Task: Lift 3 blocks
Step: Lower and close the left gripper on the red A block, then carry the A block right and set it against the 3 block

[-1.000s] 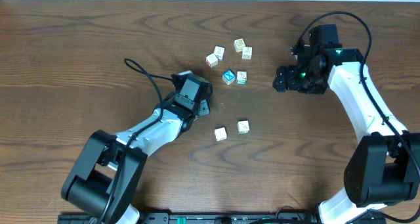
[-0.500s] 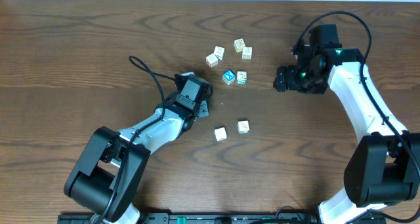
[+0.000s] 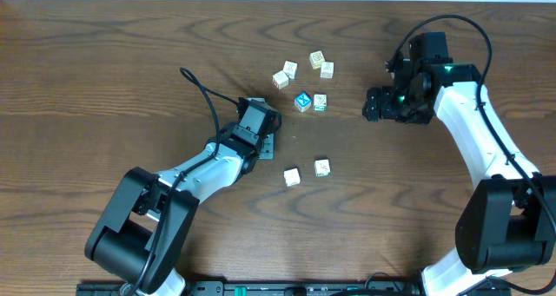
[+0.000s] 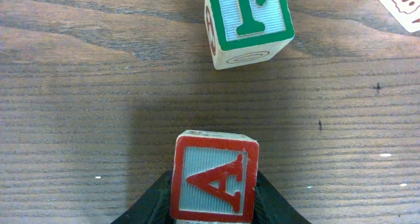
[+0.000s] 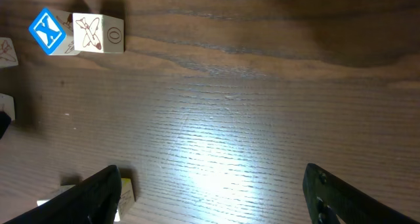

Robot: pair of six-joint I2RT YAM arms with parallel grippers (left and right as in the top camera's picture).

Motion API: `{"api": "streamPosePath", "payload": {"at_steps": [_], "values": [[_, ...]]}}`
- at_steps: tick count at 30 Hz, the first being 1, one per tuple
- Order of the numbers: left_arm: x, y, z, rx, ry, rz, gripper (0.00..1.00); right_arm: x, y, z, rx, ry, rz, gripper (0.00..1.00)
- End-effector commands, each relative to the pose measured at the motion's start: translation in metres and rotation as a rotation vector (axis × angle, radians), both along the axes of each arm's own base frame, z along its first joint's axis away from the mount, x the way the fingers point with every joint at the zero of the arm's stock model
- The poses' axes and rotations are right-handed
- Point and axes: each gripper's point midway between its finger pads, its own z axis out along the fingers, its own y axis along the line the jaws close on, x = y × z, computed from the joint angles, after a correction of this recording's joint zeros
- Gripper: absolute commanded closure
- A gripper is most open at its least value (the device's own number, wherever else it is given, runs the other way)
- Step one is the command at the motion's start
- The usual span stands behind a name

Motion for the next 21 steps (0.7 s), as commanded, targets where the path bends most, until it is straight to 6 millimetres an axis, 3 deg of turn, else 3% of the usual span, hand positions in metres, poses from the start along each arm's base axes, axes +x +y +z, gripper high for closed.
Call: {"api": "streamPosePath", "payload": {"at_steps": [1, 14, 21], "values": [[0.004, 0.0, 0.001, 0.019, -0.01, -0.012, 0.68, 0.002, 0.002, 0.003, 0.001, -0.009, -0.006, 0.14], [-0.005, 0.005, 0.002, 0.038, 0.025, -0.012, 0.68, 0.003, 0.001, 0.003, -0.004, -0.014, -0.007, 0.14], [-0.017, 0.008, 0.025, 0.029, 0.029, -0.002, 0.68, 0.005, -0.001, 0.003, -0.017, -0.021, -0.011, 0.14]]}}
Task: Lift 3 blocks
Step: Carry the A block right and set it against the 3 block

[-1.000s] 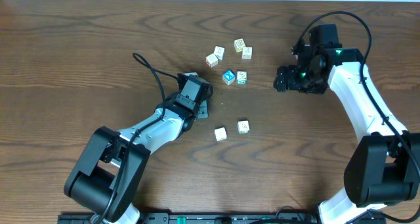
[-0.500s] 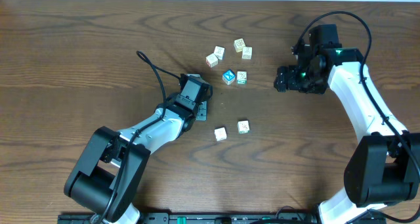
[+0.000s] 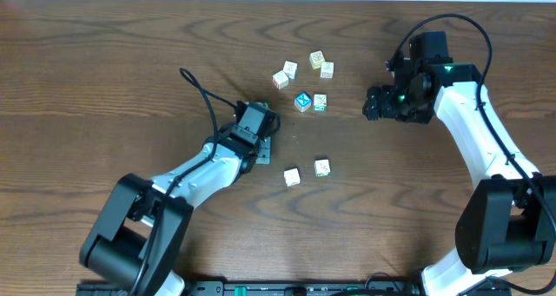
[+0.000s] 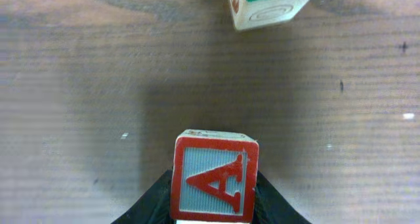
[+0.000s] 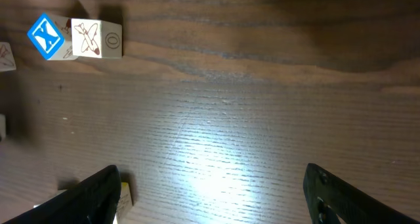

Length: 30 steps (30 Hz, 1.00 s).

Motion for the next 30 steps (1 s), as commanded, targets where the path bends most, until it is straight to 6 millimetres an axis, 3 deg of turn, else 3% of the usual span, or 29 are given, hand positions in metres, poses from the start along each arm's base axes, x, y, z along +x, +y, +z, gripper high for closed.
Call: {"api": "streamPosePath", "payload": {"at_steps": [1, 5, 8, 19, 30], "values": [[0.001, -0.005, 0.023, -0.023, -0.044, 0.004, 0.68, 0.002, 0.0, 0.002, -0.009, -0.008, -0.008, 0.14], [-0.012, -0.018, 0.032, -0.031, -0.043, -0.029, 0.68, 0.002, 0.0, 0.002, -0.009, -0.008, -0.008, 0.14], [-0.028, -0.028, 0.028, -0.037, -0.004, -0.012, 0.68, 0.002, 0.0, 0.002, -0.01, -0.008, -0.006, 0.14], [-0.072, -0.035, 0.016, -0.02, 0.107, 0.102, 0.68, 0.002, -0.001, 0.002, -0.017, -0.008, -0.007, 0.14], [-0.092, -0.056, 0.015, -0.069, 0.134, 0.149, 0.68, 0.001, -0.001, 0.002, -0.019, -0.01, 0.0, 0.14]]}}
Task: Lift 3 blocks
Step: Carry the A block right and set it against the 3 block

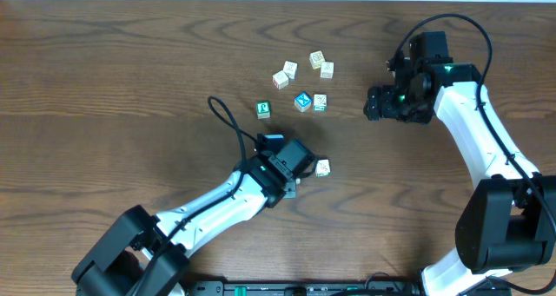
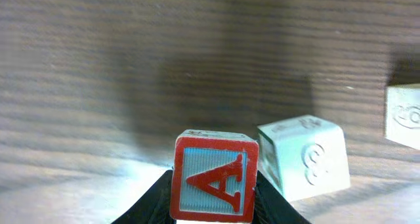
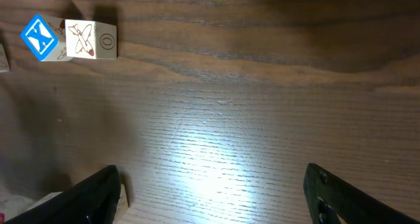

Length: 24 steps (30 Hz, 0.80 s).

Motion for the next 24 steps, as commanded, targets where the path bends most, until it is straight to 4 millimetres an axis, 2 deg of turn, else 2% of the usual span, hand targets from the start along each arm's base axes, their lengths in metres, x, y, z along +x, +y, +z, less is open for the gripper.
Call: {"api": "streamPosePath", "payload": {"at_steps": [1, 5, 11, 24], "values": [[0.001, -0.003, 0.004, -0.028, -0.006, 0.066, 0.68, 0.001, 0.001, 0.002, -0.004, -0.008, 0.004, 0.14], [0.003, -0.006, 0.005, -0.042, -0.016, 0.069, 0.68, 0.001, 0.001, 0.002, -0.004, -0.008, 0.004, 0.14], [0.003, -0.022, 0.007, -0.131, 0.004, 0.08, 0.68, 0.001, 0.001, 0.002, -0.004, -0.008, 0.004, 0.14], [0.01, -0.03, 0.011, -0.168, -0.025, 0.084, 0.67, 0.001, 0.001, 0.002, -0.004, -0.006, 0.003, 0.15]]}}
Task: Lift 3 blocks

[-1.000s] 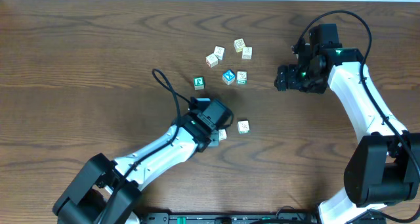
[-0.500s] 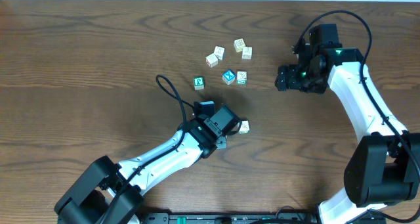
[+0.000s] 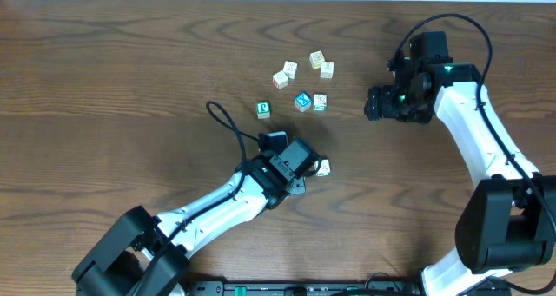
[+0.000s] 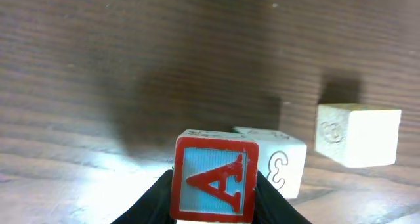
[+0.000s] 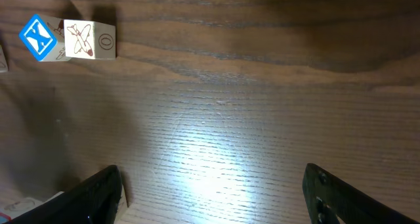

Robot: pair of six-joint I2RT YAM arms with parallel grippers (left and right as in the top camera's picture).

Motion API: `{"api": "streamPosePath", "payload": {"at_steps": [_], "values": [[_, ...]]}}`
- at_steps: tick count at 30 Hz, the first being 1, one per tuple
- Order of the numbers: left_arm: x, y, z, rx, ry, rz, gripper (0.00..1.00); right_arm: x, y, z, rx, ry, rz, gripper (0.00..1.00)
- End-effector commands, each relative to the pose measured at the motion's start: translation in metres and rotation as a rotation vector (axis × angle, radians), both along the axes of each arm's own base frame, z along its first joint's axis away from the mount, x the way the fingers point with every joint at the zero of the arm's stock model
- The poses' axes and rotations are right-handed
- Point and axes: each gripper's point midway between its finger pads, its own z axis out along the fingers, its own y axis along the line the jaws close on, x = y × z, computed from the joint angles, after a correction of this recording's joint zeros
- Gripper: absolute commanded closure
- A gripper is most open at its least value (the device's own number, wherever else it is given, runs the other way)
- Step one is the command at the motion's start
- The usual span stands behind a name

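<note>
My left gripper (image 3: 295,176) is shut on a red-framed block with a letter A (image 4: 215,186), held over the front middle of the table. A pale block marked 3 (image 4: 281,159) sits right behind it, partly covered by it. Another pale block (image 4: 357,135) lies to the right, also seen from overhead as the pale block (image 3: 322,167). My right gripper (image 5: 213,198) stands open over bare wood at the right, its dark fingers (image 5: 98,191) wide apart, nothing between them.
A green block (image 3: 263,110) lies alone left of centre. Several blocks form a cluster at the back middle, among them a blue X block (image 5: 36,37) and a plane-picture block (image 5: 90,40). The left arm's cable (image 3: 228,122) loops over the table.
My left gripper, still shut on the A block, has shifted slightly right. The 3 block now sits partly behind the A block, and the second pale block shows in full. The right arm stayed put.
My left gripper was shut on the A block just in front of the green block, left of centre. Then it was a little farther from that block. Later it stood at the front middle beside two pale blocks, and now it is closer over them. The right gripper stayed open throughout.
</note>
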Motion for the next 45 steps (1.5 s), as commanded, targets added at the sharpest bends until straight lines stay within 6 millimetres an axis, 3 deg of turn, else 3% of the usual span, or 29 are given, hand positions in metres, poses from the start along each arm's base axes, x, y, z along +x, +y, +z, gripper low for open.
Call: {"api": "streamPosePath", "payload": {"at_steps": [1, 23, 29, 45], "values": [[0.004, -0.005, 0.005, -0.025, -0.015, 0.003, 0.68, 0.0, 0.002, 0.002, -0.002, -0.004, 0.004, 0.15], [0.003, 0.013, -0.002, 0.085, -0.026, -0.015, 0.68, -0.001, 0.002, 0.002, -0.002, -0.001, 0.004, 0.15], [0.001, 0.015, -0.013, 0.108, -0.003, -0.016, 0.67, -0.001, 0.002, 0.002, -0.002, 0.0, 0.004, 0.16], [0.0, 0.016, -0.016, 0.115, 0.003, -0.016, 0.67, -0.001, 0.002, 0.002, -0.002, 0.0, 0.004, 0.16]]}}
